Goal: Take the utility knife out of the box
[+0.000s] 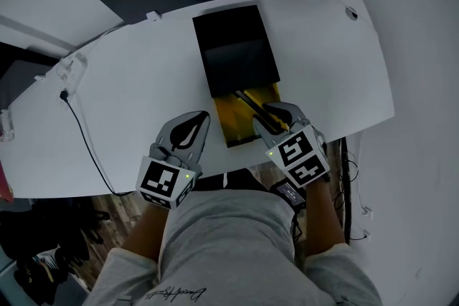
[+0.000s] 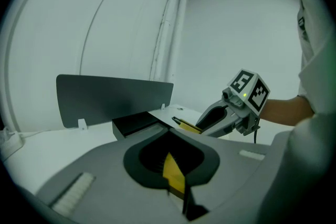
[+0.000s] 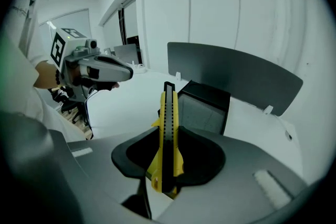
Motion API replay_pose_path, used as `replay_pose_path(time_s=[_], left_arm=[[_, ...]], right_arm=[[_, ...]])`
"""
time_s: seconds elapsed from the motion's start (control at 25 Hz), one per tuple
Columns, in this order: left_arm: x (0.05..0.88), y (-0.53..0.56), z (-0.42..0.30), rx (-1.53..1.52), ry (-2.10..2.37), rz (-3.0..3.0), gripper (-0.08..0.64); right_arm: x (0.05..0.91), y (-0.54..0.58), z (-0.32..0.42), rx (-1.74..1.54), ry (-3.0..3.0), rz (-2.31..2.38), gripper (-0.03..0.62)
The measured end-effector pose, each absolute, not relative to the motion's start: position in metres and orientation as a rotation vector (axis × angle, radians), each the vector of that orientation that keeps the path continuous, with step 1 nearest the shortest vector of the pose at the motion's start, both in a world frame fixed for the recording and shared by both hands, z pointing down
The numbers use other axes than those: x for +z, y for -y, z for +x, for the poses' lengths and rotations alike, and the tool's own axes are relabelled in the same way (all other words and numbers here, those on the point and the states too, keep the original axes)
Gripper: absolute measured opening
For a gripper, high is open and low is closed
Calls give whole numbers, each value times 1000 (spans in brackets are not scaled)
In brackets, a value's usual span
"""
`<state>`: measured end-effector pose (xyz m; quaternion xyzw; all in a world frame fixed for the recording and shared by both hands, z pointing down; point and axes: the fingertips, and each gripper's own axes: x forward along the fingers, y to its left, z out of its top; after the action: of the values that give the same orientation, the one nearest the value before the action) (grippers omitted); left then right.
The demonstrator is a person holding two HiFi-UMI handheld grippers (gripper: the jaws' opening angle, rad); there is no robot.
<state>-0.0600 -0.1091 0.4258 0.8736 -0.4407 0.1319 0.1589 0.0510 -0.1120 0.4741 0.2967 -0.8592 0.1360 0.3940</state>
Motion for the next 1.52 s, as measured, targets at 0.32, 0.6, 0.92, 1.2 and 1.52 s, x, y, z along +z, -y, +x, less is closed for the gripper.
replay_pose_path(time_s=[0.32,0.6,0.92,1.2,1.52], left_arm=[[396,109,-55,333,1269,2538,0],[380,102,-45,318,1265,2570,0],[370,92,-54,311,1292,2564,0],[373,87,-54,335,1276,2566,0],[368,91,-46,322,1255,2584,0]], right_arm=[[428,105,54,343,2279,854,130],[404,97,59,364,2343,927,130],[391,86,55,407,2400,963,132],[387,80,47,423,2423,971,130],[386,80,41,421,2429,954,132]])
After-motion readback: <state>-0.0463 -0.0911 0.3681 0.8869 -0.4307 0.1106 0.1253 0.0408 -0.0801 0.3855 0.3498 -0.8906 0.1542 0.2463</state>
